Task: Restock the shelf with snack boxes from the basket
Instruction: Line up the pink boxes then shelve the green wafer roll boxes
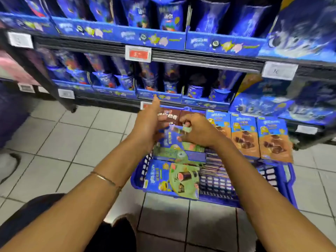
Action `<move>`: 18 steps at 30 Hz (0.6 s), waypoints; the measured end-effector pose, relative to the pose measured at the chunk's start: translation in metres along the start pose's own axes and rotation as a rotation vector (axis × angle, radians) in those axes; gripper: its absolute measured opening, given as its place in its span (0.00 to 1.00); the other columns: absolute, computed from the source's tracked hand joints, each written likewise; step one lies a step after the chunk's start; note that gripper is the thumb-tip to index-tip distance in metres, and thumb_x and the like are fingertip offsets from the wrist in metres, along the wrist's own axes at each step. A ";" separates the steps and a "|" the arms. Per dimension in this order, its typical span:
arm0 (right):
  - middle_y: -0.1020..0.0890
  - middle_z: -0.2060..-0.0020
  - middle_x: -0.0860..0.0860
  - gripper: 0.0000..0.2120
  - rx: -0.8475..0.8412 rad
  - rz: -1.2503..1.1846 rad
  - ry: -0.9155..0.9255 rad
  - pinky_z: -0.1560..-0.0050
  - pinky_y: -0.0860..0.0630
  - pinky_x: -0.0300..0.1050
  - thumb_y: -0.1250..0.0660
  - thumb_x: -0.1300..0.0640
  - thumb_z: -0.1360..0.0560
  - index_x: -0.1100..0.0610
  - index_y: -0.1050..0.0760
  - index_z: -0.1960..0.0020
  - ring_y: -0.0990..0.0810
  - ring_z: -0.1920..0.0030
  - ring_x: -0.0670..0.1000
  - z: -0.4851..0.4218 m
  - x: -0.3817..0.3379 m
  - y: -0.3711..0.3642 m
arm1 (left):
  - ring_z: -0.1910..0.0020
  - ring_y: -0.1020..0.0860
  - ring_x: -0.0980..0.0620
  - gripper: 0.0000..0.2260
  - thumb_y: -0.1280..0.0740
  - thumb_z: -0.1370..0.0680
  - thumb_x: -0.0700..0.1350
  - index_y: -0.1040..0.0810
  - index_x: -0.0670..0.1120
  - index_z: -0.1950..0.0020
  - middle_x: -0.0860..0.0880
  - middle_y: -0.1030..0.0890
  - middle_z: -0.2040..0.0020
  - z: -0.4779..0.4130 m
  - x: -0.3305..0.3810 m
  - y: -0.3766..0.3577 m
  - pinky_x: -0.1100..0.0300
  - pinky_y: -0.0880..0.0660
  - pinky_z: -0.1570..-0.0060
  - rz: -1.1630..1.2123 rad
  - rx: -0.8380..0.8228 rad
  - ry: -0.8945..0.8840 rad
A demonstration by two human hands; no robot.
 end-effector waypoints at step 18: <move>0.19 0.48 0.44 0.09 0.837 -0.460 0.173 0.46 0.24 0.44 0.31 0.57 0.24 0.51 0.22 0.43 0.20 0.45 0.47 0.107 -0.078 0.025 | 0.61 0.13 0.51 0.07 0.36 0.13 0.48 0.22 0.47 0.38 0.51 0.11 0.57 0.031 -0.018 0.013 0.51 0.14 0.65 0.261 -0.130 -0.215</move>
Point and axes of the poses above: each hand's wrist, its own z-axis away from the middle knuckle, its own y-axis out of the back of the hand, x = y × z, the point moved 4 cm from there along -z, towards the middle knuckle
